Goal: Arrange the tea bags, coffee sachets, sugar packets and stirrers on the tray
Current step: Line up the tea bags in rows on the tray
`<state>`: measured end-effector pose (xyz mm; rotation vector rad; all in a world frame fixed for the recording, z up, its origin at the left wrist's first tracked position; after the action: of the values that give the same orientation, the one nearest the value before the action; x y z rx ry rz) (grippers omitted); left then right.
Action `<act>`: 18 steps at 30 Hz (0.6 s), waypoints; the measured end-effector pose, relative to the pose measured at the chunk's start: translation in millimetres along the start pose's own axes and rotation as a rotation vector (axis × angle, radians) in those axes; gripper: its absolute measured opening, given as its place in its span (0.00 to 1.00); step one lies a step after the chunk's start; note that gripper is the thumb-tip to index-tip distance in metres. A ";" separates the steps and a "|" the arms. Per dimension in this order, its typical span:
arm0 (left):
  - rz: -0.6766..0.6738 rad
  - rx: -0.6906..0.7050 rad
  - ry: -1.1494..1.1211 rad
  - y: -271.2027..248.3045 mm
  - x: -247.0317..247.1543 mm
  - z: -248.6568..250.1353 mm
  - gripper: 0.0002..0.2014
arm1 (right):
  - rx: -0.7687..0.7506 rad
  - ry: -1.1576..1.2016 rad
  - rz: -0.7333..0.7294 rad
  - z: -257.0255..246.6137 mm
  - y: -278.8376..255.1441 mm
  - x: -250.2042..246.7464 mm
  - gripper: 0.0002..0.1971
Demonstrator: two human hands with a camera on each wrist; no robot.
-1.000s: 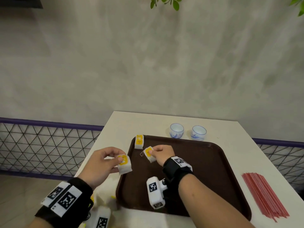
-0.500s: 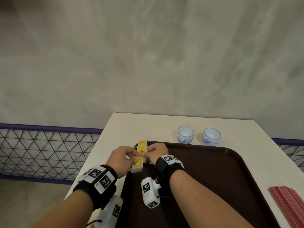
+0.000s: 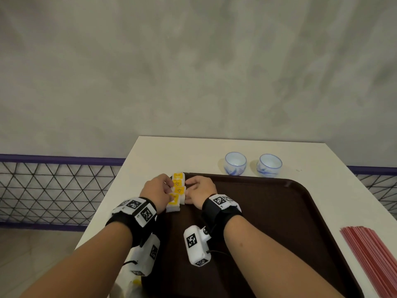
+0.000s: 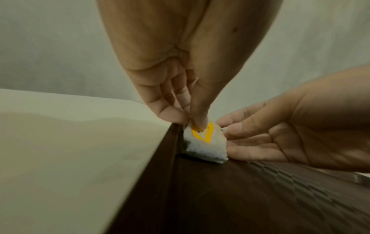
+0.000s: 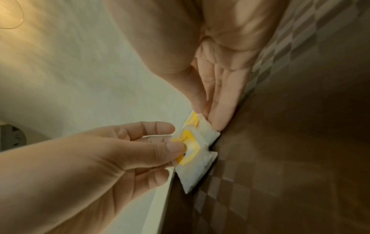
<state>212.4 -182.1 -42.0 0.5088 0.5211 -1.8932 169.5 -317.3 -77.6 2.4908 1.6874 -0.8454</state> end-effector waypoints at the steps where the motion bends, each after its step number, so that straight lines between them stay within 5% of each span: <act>1: -0.004 0.000 0.005 0.8 -0.4 0.1 0.15 | -0.001 0.000 -0.002 1.1 -0.2 0.8 0.16; 6: -0.219 -0.027 -0.095 -0.1 11.0 4.0 0.13 | 0.020 -0.010 0.002 13.7 12.2 8.1 0.12; 18: -0.095 0.058 0.294 14.5 5.4 6.8 0.13 | -0.012 -0.022 -0.072 2.1 -1.4 3.6 0.15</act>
<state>223.2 -195.0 -41.3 0.8199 0.6936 -1.9392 168.4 -314.3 -80.6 2.4175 1.7796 -0.8625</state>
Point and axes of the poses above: each hand's wrist, its own y-axis towards the middle knuckle, its own x-axis out of the palm, z = x × y, the point moved 5 cm from there along y, towards the middle knuckle, and after that the axes turned 12 degrees about -y, right-handed, at the moved point
